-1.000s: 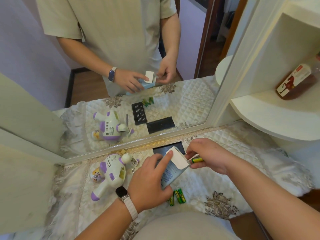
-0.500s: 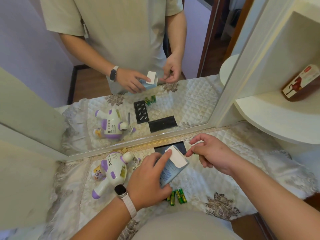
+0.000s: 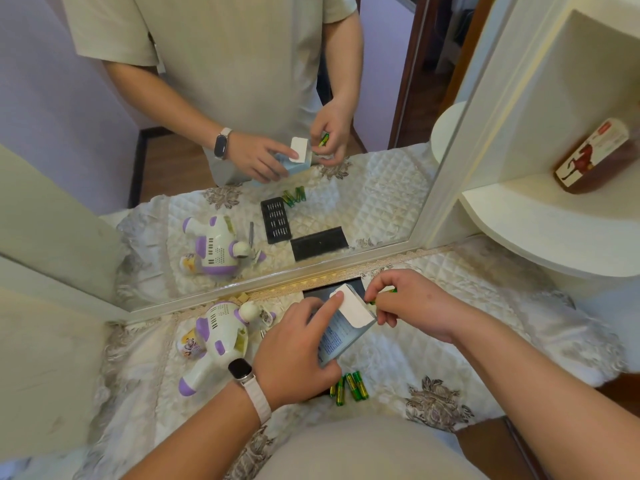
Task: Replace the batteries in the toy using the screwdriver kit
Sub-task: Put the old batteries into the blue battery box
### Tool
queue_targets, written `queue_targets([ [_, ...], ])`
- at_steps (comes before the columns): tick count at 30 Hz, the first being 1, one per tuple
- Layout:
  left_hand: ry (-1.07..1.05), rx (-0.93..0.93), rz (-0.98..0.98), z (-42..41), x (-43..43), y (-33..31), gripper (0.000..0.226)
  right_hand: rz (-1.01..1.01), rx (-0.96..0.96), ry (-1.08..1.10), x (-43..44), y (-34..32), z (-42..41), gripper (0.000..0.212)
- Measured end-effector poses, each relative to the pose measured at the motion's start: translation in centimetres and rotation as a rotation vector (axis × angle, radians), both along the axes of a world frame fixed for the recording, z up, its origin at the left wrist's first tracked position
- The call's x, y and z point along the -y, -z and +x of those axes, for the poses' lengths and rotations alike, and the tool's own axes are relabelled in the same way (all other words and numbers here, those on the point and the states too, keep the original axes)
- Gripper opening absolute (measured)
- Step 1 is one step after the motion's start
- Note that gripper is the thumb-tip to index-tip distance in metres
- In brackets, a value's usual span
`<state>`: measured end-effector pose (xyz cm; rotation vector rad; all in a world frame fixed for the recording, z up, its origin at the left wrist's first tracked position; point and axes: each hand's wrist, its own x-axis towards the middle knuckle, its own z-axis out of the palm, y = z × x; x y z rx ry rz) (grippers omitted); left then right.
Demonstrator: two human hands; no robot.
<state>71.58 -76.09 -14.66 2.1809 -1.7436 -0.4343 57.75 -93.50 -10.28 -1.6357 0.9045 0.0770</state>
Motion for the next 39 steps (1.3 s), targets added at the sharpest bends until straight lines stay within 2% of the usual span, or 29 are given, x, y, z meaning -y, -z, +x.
queue_targets([
  [6,0.034,0.003,-0.008,0.0,0.7,-0.1,0.093,0.152,0.180,0.071,0.4,1.2,-1.0,0.023],
  [12,0.039,-0.010,-0.007,-0.6,1.3,-0.4,0.093,0.103,0.273,0.193,0.6,2.0,-1.8,0.021],
  [18,0.017,-0.017,-0.004,-1.0,2.3,-0.2,0.095,-0.043,0.237,0.202,0.1,2.7,-2.6,0.008],
  [28,0.021,0.033,0.046,-4.0,5.7,0.1,0.097,-0.144,0.172,0.043,2.2,3.4,-6.4,0.053],
  [33,0.081,0.077,0.075,-6.7,7.9,0.5,0.096,-0.101,0.187,0.005,3.6,4.7,-8.4,0.057],
  [39,0.029,0.056,0.071,-10.2,10.1,0.8,0.094,-0.023,0.244,-0.019,5.9,5.7,-10.1,0.058],
])
